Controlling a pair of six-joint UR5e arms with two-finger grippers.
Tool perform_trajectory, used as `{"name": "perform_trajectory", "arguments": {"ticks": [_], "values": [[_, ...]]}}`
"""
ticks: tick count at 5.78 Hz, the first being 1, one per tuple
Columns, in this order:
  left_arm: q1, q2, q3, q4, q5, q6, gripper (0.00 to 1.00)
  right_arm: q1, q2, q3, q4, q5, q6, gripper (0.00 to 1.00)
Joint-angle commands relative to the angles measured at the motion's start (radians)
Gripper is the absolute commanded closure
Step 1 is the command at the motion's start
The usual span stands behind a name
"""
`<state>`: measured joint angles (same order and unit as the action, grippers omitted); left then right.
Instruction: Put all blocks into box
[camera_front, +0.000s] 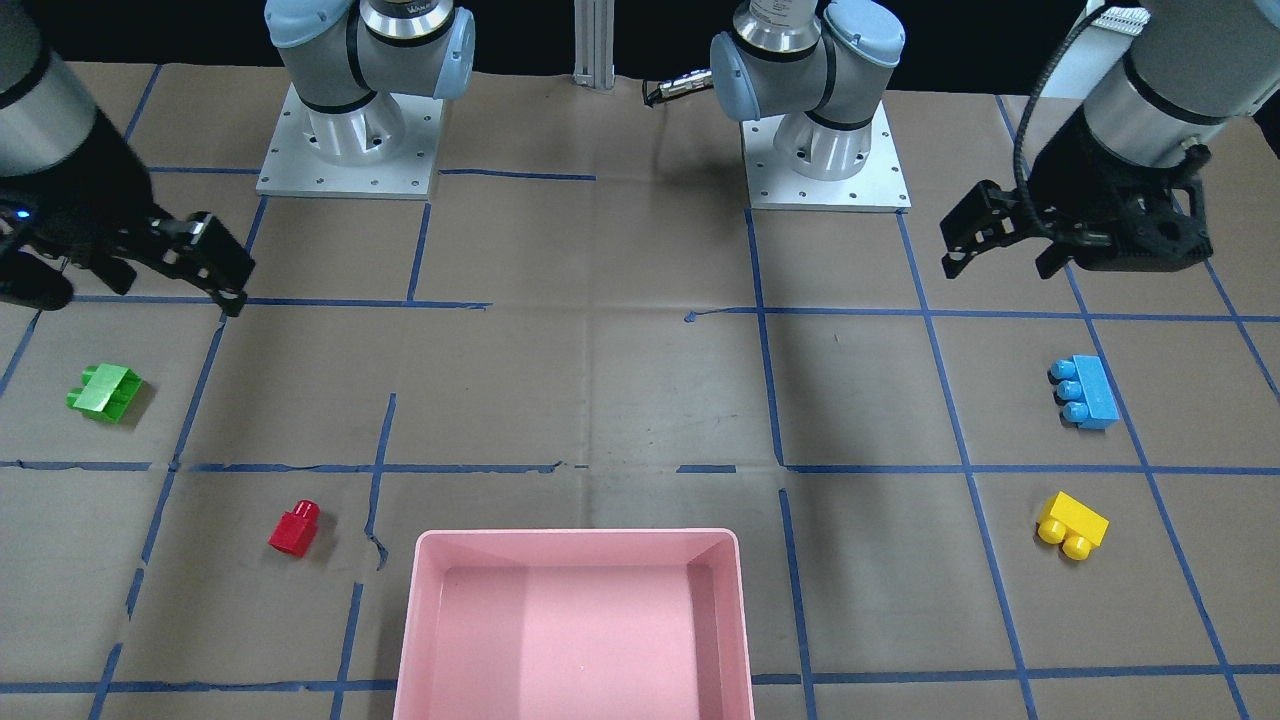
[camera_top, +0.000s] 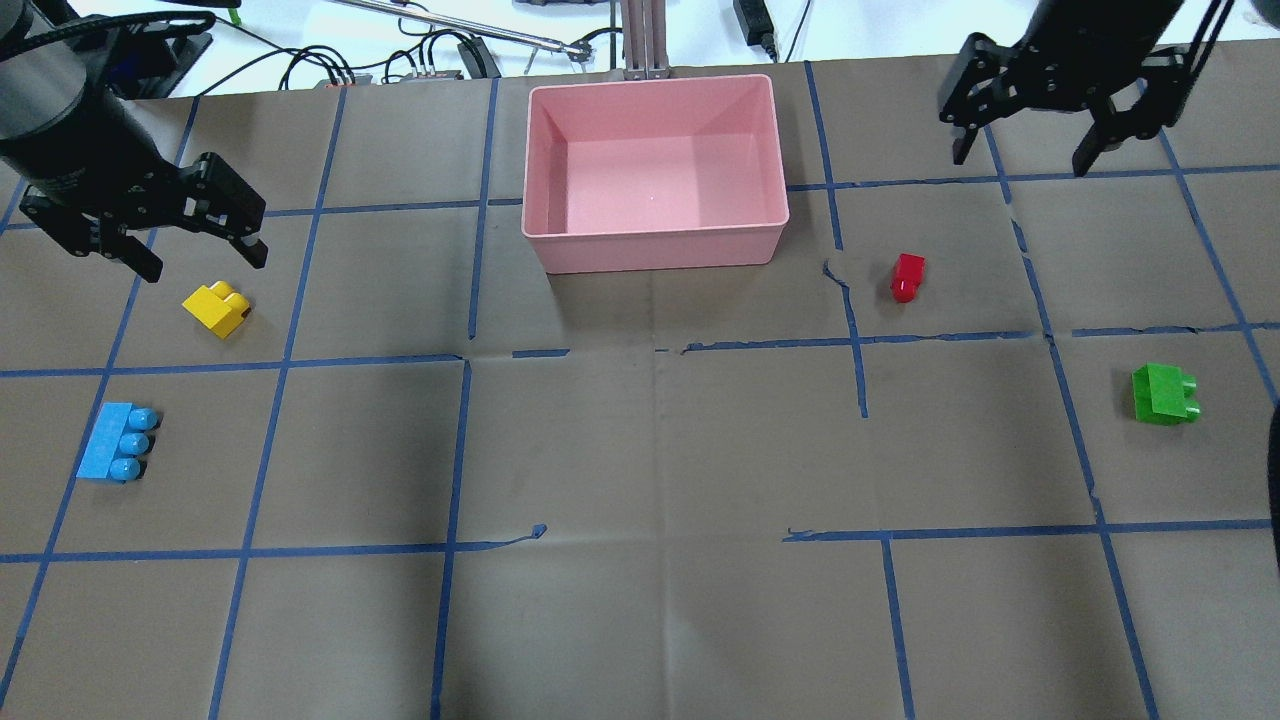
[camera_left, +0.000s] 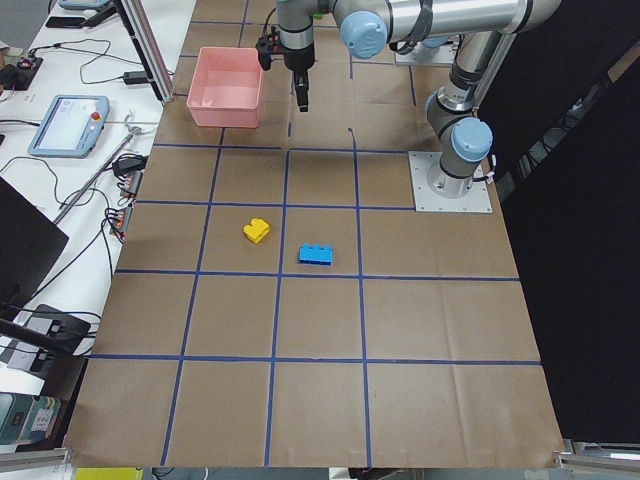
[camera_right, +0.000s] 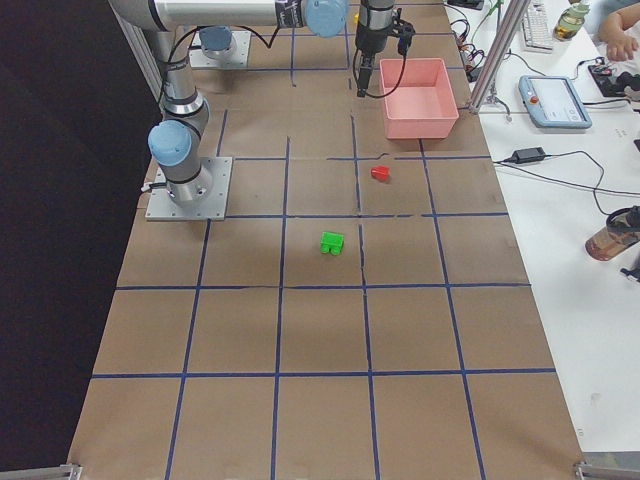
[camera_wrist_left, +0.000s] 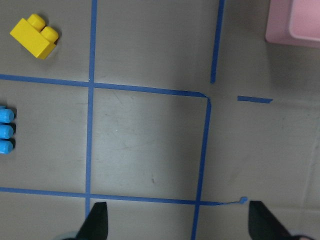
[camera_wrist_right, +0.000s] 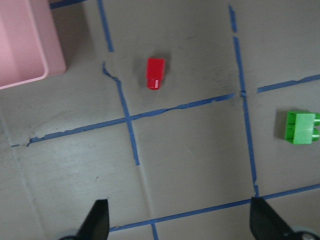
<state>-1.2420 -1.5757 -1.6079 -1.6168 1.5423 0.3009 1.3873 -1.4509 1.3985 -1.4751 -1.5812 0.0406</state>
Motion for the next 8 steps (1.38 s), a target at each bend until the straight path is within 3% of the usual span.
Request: {"name": "perform_trajectory", "arguments": {"ticks": [1,2,4,6,7,8], "values": [[0.167,-0.08,-0.055,0.143,0.001,0.229,0.01,-0.219,0.023,0.007,-0.002,-0.078,-0.135,0.0],[0.218,-0.157,-0.046,0.25,0.083,0.289,0.01,-0.31,0.029,0.007,-0.004,-0.085,-0.254,0.0],[0.268,-0.257,-0.072,0.387,0.102,0.429,0.01,-0.433,0.055,0.067,-0.002,-0.08,-0.303,0.01],[0.344,-0.296,-0.168,0.522,0.09,0.587,0.01,-0.453,0.057,0.297,-0.287,-0.079,-0.32,0.01],[0.36,-0.306,-0.24,0.657,0.094,0.643,0.01,-0.453,0.067,0.391,-0.418,-0.076,-0.374,0.01],[0.415,-0.316,-0.327,0.717,0.09,0.644,0.01,-0.453,0.105,0.428,-0.498,-0.076,-0.395,0.01]]}}
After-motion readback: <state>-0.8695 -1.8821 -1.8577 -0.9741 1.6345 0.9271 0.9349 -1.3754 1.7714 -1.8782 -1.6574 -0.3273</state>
